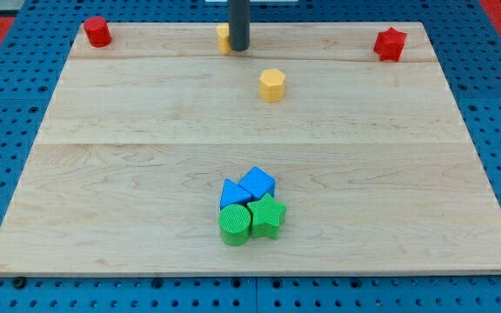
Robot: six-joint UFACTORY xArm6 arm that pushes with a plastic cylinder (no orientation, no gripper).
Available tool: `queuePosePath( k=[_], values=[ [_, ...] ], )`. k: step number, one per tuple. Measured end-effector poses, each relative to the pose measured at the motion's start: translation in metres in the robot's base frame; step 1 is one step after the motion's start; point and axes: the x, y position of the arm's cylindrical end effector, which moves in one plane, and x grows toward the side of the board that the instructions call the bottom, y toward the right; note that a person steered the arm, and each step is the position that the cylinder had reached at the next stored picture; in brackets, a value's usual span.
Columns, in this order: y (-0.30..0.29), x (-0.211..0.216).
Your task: Push the yellow heart a bit right
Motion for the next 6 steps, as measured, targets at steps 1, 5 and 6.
queuePosePath(
  k=[1, 5, 6],
  values=[
    [-0.02, 0.029],
    [0.01, -0.031],
    [0.011, -0.031]
  ],
)
